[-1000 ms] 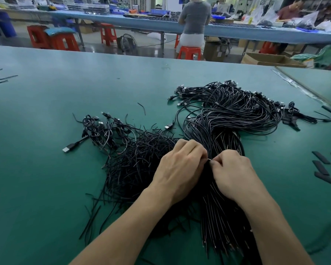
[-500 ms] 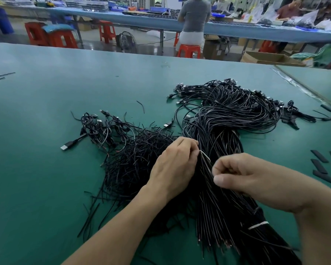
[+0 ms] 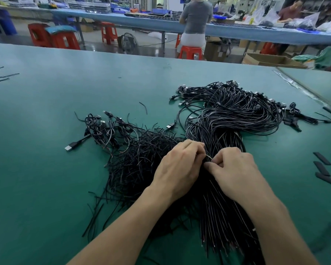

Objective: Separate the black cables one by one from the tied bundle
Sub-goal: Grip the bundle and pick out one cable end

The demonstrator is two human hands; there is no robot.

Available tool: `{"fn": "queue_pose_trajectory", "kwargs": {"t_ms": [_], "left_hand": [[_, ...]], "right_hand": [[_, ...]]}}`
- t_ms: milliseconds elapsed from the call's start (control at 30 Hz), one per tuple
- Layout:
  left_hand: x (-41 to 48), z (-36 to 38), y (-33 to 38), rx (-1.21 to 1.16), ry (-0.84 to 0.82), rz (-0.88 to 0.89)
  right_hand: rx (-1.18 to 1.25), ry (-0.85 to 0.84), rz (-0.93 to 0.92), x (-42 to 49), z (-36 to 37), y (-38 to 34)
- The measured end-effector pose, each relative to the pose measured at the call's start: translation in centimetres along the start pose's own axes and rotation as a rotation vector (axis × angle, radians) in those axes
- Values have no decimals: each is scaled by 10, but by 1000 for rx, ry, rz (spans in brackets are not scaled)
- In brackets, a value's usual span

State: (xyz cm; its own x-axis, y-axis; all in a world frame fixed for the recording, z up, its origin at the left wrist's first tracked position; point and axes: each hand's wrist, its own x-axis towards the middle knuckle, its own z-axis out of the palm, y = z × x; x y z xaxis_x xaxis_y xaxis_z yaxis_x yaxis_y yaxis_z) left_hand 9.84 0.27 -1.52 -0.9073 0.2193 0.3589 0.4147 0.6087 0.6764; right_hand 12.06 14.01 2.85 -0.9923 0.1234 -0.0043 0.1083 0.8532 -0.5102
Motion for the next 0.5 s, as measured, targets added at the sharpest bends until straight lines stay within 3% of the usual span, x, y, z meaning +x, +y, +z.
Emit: {"fn": "queue_pose_trajectory", "kwargs": {"t_ms": [200, 300, 367, 500], "left_hand": [[2, -1, 0, 9, 6, -53], [1, 0, 0, 16, 20, -43], [0, 1, -1, 5, 35, -41], [0, 1, -1, 9, 35, -37]], "right_hand": [[337, -302, -149, 5, -28, 7], [325, -642, -339, -5, -56, 9], [211, -769, -383, -14, -73, 11], [-78, -470, -218, -16, -79, 14]]}}
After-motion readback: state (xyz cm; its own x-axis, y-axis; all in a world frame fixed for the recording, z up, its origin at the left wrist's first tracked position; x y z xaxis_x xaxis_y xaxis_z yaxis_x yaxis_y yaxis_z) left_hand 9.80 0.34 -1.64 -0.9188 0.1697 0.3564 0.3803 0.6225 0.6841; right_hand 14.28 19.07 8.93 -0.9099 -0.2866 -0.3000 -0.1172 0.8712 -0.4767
